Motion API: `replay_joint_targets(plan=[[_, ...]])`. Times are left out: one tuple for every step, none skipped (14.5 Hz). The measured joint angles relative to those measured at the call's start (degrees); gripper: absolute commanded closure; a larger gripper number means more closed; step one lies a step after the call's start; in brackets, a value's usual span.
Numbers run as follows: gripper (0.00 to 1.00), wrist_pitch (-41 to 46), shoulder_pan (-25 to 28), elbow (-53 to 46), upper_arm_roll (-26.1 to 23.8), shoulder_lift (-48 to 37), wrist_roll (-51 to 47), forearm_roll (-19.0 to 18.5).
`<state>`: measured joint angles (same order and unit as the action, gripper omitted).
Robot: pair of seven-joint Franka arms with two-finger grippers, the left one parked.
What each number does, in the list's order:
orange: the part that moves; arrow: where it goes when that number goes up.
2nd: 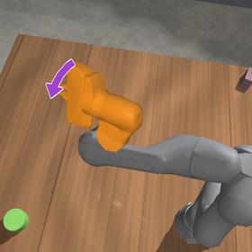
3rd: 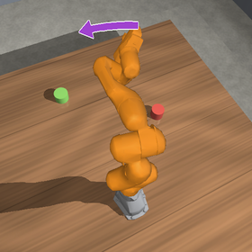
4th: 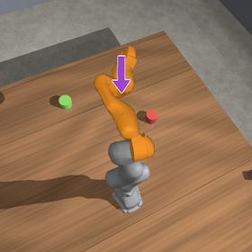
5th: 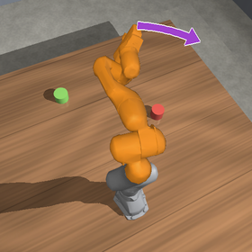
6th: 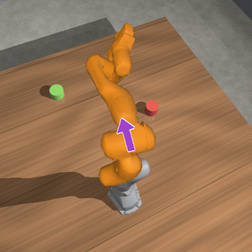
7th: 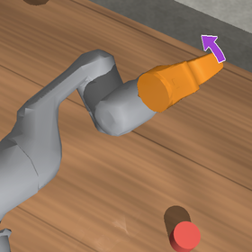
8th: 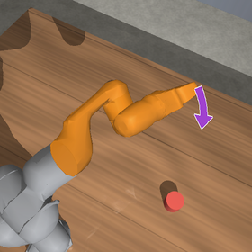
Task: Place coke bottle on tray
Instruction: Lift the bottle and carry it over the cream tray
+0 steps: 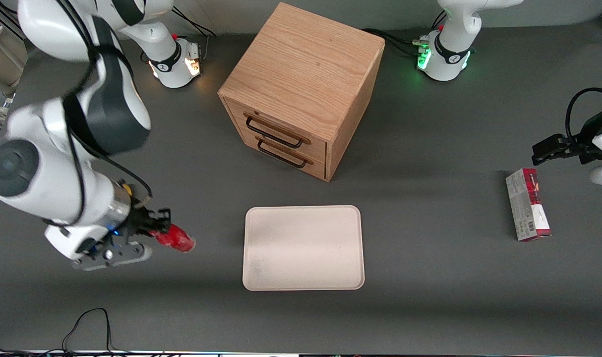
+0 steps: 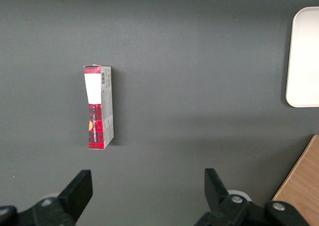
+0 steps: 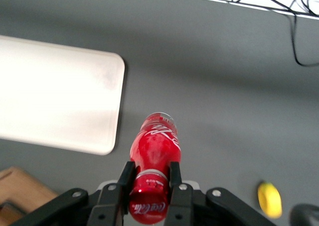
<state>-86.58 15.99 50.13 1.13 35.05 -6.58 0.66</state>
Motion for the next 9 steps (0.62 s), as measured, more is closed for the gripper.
replay_joint_targets(plan=[[0.99, 1.75, 0.00, 0.03, -0.03, -1.72, 0.00, 0.00], [0.99, 2.96, 0.00, 0.06, -0.07, -2.98, 0.00, 0.00], [0.99, 3.58, 0.03, 0.09, -0.10, -3.70, 0.00, 0.00], [0.99, 3.60, 0.12, 0.10, -0.13, -3.90, 0.01, 0.00], [0.99, 3.54, 0.26, 0.14, -0.27, -3.82, 0.05, 0.01], [0.99, 3.45, 0.50, 0.15, -0.79, -3.63, 0.05, 0.02], [0.99, 3.25, 0.97, 0.15, -1.55, -3.41, 0.05, 0.02], [0.99, 2.72, 1.79, 0.15, -2.41, -3.22, 0.05, 0.02], [1.00, 1.97, 2.96, 0.15, -2.98, -3.11, 0.05, 0.02]])
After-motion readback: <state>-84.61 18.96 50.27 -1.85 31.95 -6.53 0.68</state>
